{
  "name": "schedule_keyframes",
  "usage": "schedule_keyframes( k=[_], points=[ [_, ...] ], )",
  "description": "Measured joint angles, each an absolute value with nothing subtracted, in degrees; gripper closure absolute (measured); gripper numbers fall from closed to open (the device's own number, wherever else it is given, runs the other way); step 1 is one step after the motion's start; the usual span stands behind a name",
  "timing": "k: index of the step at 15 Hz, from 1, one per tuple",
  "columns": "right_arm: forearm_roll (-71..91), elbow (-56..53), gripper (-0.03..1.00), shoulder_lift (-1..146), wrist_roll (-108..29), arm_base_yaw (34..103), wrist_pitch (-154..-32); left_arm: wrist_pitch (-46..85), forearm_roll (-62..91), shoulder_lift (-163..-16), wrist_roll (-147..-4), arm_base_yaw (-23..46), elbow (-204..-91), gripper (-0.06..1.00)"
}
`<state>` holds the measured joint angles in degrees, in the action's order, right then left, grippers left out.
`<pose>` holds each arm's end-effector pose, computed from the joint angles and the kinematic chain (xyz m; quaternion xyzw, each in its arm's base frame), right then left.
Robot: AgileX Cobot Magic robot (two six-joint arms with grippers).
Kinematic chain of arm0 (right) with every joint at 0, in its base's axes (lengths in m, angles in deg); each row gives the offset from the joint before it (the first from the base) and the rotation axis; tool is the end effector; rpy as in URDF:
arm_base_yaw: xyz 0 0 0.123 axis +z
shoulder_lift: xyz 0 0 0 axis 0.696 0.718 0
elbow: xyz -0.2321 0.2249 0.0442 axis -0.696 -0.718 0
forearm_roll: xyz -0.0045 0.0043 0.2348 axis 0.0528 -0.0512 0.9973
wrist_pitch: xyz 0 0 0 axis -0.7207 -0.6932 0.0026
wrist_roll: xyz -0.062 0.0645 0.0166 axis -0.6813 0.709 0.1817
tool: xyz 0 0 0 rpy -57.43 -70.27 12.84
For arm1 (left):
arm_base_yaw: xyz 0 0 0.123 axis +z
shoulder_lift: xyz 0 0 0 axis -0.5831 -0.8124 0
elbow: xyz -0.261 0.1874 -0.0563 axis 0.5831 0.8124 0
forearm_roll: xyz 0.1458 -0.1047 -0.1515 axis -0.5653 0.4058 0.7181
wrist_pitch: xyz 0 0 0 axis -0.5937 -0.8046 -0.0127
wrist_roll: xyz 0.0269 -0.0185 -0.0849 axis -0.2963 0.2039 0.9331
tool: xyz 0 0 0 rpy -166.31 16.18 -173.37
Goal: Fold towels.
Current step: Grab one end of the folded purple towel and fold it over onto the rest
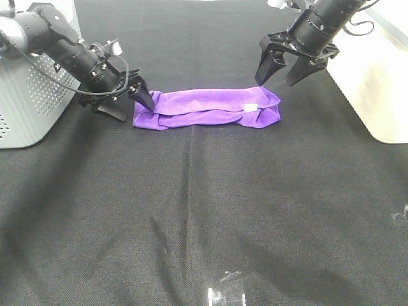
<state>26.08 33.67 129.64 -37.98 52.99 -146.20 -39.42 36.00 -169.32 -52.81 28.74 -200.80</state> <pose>0.4916 0.1100 0.2455 -0.1867 0.9510 0.1802 0.1681 0.5520 -0.1136 0.1279 0.0462 0.9526 -0.2757 0.1203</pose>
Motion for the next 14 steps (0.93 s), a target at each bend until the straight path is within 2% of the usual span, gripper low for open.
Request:
schedule_keyframes(
  k=[6,8,10,12,13,14],
  points=[
    [26.13,33.67,0.21,129.64,-37.98,52.99,-149.24,-34.55,35.94,-169.73,-51.37,22.21,-200.8,0.22],
    [26.13,33.67,0.21,129.64,-37.98,52.99,-149.64,-33.12,34.39,-169.9,-50.17,21.46,-200.8,0.36],
    [26.13,33.67,0.21,129.64,-37.98,52.99,-150.55,-31.98,33.88,-170.18,-49.14,21.41,-200.8,0.57],
    [26.13,33.67,0.21,129.64,-37.98,52.99,-150.67,-31.98,32.1,-170.36,-49.94,21.41,-200.8,0.86],
    [26.13,33.67,0.21,129.64,-37.92,52.99,-150.78,-32.55,30.27,-170.47,-50.51,21.41,-201.26,0.91],
    [26.13,33.67,0.21,129.64,-37.92,52.99,-151.18,-34.38,27.57,-170.58,-50.69,21.41,-202.57,0.92]
  ],
)
